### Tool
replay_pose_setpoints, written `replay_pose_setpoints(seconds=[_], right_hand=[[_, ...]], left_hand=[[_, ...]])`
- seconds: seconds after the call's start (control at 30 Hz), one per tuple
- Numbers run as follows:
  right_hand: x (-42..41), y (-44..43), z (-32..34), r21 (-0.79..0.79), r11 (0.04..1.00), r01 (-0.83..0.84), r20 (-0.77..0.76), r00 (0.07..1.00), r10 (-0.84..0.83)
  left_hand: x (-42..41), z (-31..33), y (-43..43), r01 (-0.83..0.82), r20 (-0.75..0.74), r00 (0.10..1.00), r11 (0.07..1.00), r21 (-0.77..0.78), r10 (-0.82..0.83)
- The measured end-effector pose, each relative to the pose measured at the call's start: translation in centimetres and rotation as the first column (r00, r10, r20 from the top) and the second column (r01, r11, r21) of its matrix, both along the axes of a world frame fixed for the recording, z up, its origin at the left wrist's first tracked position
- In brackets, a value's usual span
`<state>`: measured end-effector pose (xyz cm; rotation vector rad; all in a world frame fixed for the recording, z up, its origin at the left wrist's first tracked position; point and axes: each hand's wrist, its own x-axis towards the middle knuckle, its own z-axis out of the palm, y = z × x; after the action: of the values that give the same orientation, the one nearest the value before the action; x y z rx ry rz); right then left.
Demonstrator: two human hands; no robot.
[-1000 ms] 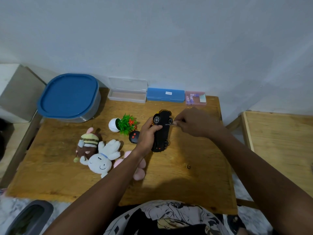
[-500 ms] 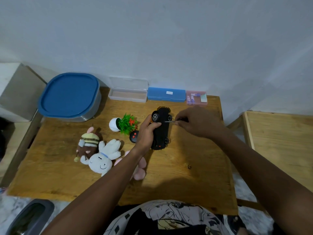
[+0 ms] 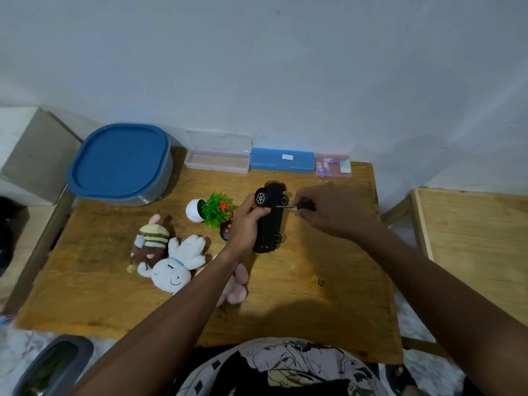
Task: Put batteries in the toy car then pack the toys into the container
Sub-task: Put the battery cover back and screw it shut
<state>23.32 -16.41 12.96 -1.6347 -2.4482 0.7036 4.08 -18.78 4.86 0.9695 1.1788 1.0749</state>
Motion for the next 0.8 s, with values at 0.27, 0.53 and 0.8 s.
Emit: replay_pose_setpoints(seconds=[0.27,0.53,0.8], right_hand=[[-0.4,0.5,0.7,-0.179,0.984,0.022,-0.035,0.999,-0.029],[0.6,0.6,0.2,0.012,1.0,-0.013,-0.07,0.997,0.014],[-0.3,0.0,0.0,-0.053,0.998,-0.02,0.079,0.997,0.024]], left_hand=[[0.2,0.0,0.1,0.029,-0.03,0.999,0.999,-0.015,-0.029],[0.4,0.3,0.0,-0.004,0.029,1.0,0.999,-0.042,0.005],[0.3,0.3,0.0,0.012,-0.03,0.999,1.0,-0.018,-0.012]])
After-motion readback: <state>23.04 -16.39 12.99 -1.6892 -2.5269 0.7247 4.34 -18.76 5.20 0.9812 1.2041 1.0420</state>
